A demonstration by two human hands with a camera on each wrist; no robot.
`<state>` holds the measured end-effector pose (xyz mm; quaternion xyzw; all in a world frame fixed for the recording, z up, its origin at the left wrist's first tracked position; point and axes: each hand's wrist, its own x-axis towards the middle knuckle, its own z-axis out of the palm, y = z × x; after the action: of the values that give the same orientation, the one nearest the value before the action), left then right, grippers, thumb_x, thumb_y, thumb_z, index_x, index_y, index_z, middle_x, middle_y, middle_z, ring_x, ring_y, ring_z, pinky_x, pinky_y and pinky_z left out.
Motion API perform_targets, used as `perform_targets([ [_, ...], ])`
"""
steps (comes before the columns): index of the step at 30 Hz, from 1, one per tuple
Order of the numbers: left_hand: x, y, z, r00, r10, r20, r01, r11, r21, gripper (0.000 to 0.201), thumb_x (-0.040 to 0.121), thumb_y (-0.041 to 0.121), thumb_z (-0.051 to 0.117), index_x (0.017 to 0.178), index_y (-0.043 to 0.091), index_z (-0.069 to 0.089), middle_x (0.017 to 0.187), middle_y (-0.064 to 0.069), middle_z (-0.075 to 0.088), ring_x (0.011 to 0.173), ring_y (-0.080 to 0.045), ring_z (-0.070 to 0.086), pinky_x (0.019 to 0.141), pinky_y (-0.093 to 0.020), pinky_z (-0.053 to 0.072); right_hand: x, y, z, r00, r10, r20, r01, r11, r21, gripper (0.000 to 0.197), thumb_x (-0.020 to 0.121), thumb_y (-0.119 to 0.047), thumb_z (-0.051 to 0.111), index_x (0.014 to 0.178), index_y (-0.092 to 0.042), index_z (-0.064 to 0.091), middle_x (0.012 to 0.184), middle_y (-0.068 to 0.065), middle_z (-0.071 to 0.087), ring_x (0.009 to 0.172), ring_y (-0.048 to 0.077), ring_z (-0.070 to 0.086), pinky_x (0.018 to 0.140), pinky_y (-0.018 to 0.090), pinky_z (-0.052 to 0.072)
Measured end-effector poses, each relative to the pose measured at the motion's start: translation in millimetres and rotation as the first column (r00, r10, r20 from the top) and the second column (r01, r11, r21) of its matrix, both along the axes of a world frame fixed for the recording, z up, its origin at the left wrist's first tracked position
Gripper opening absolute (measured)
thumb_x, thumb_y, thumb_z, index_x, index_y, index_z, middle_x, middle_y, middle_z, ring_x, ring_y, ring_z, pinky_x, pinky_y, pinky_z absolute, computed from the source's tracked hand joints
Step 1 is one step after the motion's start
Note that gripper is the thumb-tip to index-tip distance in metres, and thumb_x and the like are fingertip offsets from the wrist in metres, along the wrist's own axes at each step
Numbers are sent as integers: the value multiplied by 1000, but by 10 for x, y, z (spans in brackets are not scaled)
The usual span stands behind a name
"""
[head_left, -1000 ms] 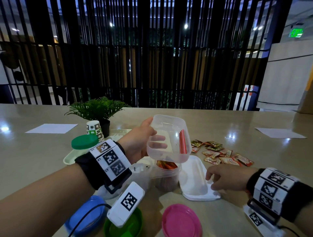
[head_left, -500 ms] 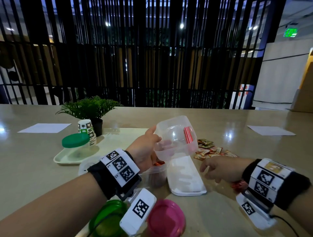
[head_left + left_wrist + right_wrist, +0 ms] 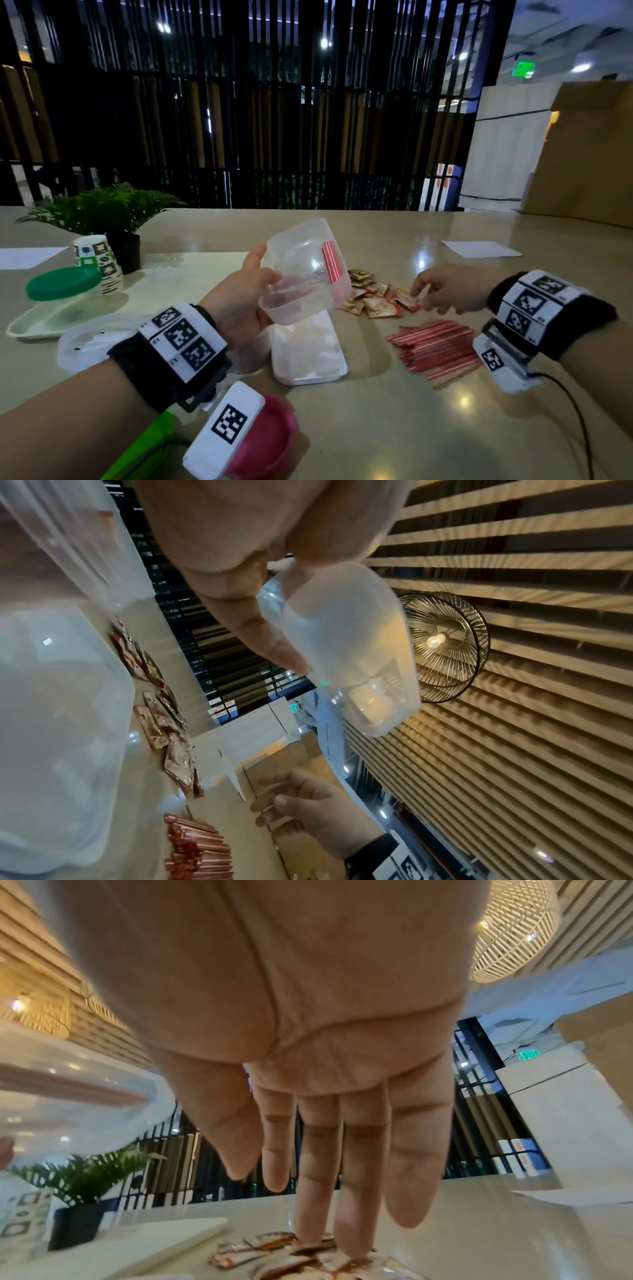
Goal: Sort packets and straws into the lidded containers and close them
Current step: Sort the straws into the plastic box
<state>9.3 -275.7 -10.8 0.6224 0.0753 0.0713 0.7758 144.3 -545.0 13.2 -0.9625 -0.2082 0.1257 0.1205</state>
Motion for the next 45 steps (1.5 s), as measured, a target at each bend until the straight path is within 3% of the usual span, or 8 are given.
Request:
perform_targets([
  [5, 85, -90, -62, 1000, 1, -4, -1, 1000, -4, 56, 98, -2, 33, 142, 33, 38, 124, -14, 61, 89, -24, 68, 49, -26, 53, 6, -90, -186, 998, 58, -17, -60, 949, -309, 58, 84, -11, 65, 135, -32, 47, 132, -6, 48, 117, 14, 48, 94, 27, 42],
  [11, 122, -151, -113, 1000, -19, -24, 20, 999, 46, 53, 100, 1, 35, 142, 33, 34, 115, -6, 62, 77, -19, 66, 44, -22, 50, 45, -40, -413, 985, 168, 41, -126, 861, -492, 56, 79, -18, 69, 129, -34, 51, 128, -6, 54, 112, 14, 54, 88, 24, 43],
  [15, 118, -163, -86, 999, -15, -33, 18, 996, 85, 46, 96, -2, 42, 118, 38, 45, 111, -7, 64, 74, -26, 70, 57, -31, 58, 114, 3, -448, 977, 194, 86, -125, 852, -509, 58, 76, -15, 73, 128, -31, 54, 126, -6, 55, 114, 16, 54, 92, 27, 44],
  [22, 114, -133, -124, 997, -11, -74, 11, 1000, 10, 52, 93, 3, 33, 128, 37, 53, 118, -12, 64, 76, -30, 70, 81, -45, 56, 182, 15, -453, 959, 267, 101, -171, 821, -545, 42, 79, -14, 70, 118, -23, 60, 113, -4, 57, 104, 17, 56, 79, 23, 41],
  [26, 70, -156, -68, 996, -2, -87, 2, 1000, 4, 40, 95, 4, 39, 122, 31, 52, 107, -11, 65, 67, -26, 73, 56, -33, 56, 209, 23, -495, 950, 295, 105, -191, 812, -552, 38, 81, -17, 69, 117, -20, 59, 116, 0, 59, 107, 20, 56, 81, 26, 40],
  [31, 36, -189, -33, 995, 3, -97, 1, 999, 36, 46, 95, -1, 36, 119, 37, 46, 114, -11, 61, 65, -23, 73, 45, -27, 51, 210, 1, -470, 938, 325, 122, -219, 826, -519, 18, 83, -19, 68, 98, -24, 59, 97, -4, 55, 93, 17, 53, 78, 25, 39],
  [36, 23, -202, -46, 993, -16, -120, 25, 997, 76, 47, 96, -1, 37, 126, 35, 45, 119, -10, 61, 71, -24, 73, 47, -28, 52, 205, -26, -383, 939, 309, 151, -220, 877, -428, 26, 88, -19, 63, 115, -21, 63, 112, -3, 65, 105, 17, 60, 90, 29, 45],
  [45, 50, -177, -70, 991, -33, -126, 40, 998, 48, 52, 95, -3, 31, 133, 28, 47, 115, -10, 64, 76, -23, 72, 49, -27, 53, 163, -6, -311, 948, 276, 160, -219, 927, -305, 16, 95, -18, 53, 111, -23, 54, 104, -5, 61, 90, 13, 54, 73, 22, 37],
])
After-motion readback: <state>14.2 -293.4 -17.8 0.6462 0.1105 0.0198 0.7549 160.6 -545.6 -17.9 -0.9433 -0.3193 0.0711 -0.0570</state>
